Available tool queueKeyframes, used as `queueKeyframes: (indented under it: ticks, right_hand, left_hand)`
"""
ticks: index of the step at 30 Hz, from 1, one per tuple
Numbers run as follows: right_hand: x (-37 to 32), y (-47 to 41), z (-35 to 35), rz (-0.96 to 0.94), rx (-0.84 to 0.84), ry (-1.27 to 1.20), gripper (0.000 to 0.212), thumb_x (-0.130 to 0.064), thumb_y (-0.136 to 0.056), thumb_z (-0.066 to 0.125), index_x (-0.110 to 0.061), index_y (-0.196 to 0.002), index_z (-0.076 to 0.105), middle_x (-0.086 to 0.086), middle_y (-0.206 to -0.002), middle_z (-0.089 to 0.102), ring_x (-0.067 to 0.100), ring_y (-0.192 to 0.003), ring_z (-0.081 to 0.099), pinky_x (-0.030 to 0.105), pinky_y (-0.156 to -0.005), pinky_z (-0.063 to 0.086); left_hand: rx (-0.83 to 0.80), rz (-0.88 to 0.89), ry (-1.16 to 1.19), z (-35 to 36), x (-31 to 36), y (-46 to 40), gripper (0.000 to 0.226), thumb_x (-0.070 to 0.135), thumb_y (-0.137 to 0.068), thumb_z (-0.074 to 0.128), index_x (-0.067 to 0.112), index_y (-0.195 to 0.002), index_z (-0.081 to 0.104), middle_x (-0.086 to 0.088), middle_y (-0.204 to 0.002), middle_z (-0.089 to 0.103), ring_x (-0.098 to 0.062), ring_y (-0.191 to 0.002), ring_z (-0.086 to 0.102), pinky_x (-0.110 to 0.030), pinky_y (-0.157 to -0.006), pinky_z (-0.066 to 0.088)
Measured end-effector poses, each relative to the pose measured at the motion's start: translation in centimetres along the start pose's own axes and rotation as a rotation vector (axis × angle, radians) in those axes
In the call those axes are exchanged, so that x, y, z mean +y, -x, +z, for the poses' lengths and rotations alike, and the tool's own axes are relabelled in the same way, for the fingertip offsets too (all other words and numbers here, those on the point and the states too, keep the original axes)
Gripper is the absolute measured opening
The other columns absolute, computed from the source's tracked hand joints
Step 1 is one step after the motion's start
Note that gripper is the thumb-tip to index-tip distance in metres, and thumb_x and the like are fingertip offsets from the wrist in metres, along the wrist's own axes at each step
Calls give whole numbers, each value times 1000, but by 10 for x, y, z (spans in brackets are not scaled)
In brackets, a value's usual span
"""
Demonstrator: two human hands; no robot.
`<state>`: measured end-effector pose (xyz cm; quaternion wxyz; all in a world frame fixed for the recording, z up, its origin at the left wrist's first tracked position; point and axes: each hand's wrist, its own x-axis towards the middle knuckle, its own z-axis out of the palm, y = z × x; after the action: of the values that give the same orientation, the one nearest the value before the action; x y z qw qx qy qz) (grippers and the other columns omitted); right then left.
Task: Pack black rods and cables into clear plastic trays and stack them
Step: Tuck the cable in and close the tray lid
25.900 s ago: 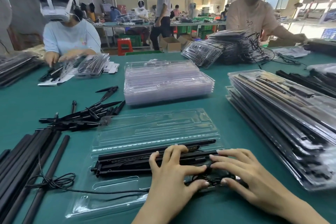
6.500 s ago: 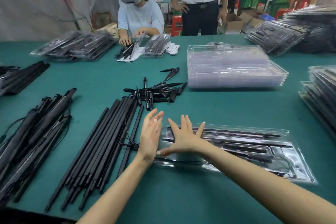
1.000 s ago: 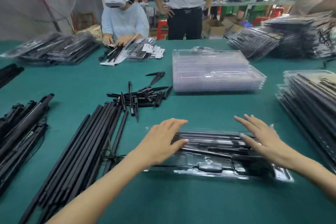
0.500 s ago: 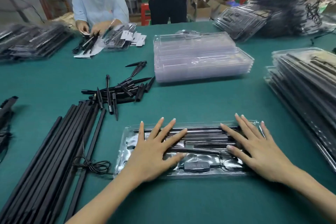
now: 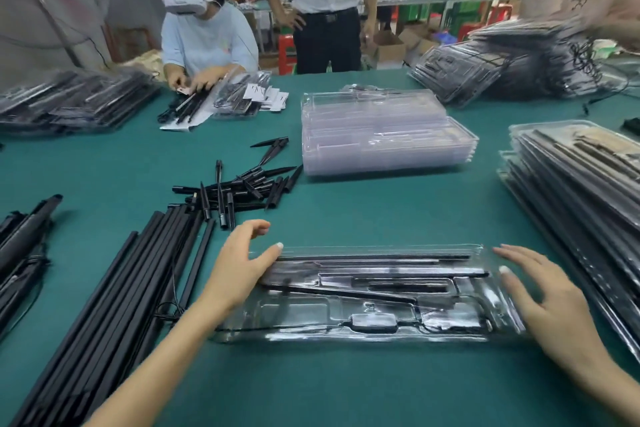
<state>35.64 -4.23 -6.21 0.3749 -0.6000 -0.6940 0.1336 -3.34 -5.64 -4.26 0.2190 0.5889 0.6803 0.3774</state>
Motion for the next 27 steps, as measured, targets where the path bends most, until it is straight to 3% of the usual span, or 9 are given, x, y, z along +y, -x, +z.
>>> queueKeyframes:
  ticks: [2,5,8,15,19,20,22,25,27]
  right_hand:
    - [11,9,-7,209,-131,77,30,-22,-89,62,-15,-118,65,6,-130,56,25,-125,45,34,-107,29]
    - [18,22,-5,203,-224,283,31,-21,-86,66,-11,-115,68,7,-129,57,31,-123,44,49,-103,32]
    - [13,27,2,193,-166,285,26,-20,-85,67,-12,-110,70,3,-121,63,30,-120,48,48,-97,34]
    - [6,22,11,261,-43,125,20,-6,-81,72,-5,-101,72,10,-114,65,36,-113,52,48,-94,36]
    - [14,21,14,296,35,-12,21,-9,-85,68,-12,-106,69,8,-116,65,19,-109,56,37,-96,38]
    - [15,21,14,305,64,-84,21,-11,-88,66,-18,-107,68,6,-113,66,5,-101,59,25,-92,41]
    - [11,19,11,328,83,-220,23,-21,-92,60,-36,-110,61,-2,-99,72,-12,-79,62,6,-76,44]
    - [3,10,5,368,36,-356,23,-28,-95,54,-42,-113,51,-3,-68,73,12,-46,64,14,-43,45]
    - [0,1,-2,405,4,-446,21,-23,-96,55,-33,-114,55,0,-61,71,14,-36,55,11,-34,35]
  left_hand:
    - [-47,-78,-169,-18,-11,-3,37,29,-91,62,16,-123,49,5,-117,49,-12,-111,46,-28,-97,36]
    - [-108,-220,-227,-40,-21,-3,24,34,-92,59,19,-111,57,4,-104,59,-17,-96,57,-29,-81,44]
    - [-192,-270,-207,-46,-20,-1,21,38,-92,58,21,-106,58,-1,-94,64,-21,-88,63,-33,-80,48]
    - [-414,-384,-212,-27,-14,-6,66,44,-86,66,12,-134,34,1,-102,56,-12,-86,58,-26,-71,46]
    - [-470,-435,50,-28,-12,-9,28,31,-87,67,8,-96,55,-5,-95,63,-12,-75,57,-27,-73,46]
    - [-485,-424,131,-29,-10,-9,23,30,-89,65,9,-90,57,-3,-94,64,-11,-76,59,-25,-72,47]
    - [-462,-401,260,-32,-2,-7,22,29,-92,61,13,-106,56,-1,-103,63,-11,-82,63,-23,-68,51]
    - [-425,-357,303,-35,13,-6,27,31,-96,53,17,-116,44,-3,-114,53,-18,-83,70,-25,-68,57]
    - [-432,-329,333,-39,23,-5,24,34,-96,52,17,-113,47,-3,-116,54,-19,-77,71,-23,-63,55]
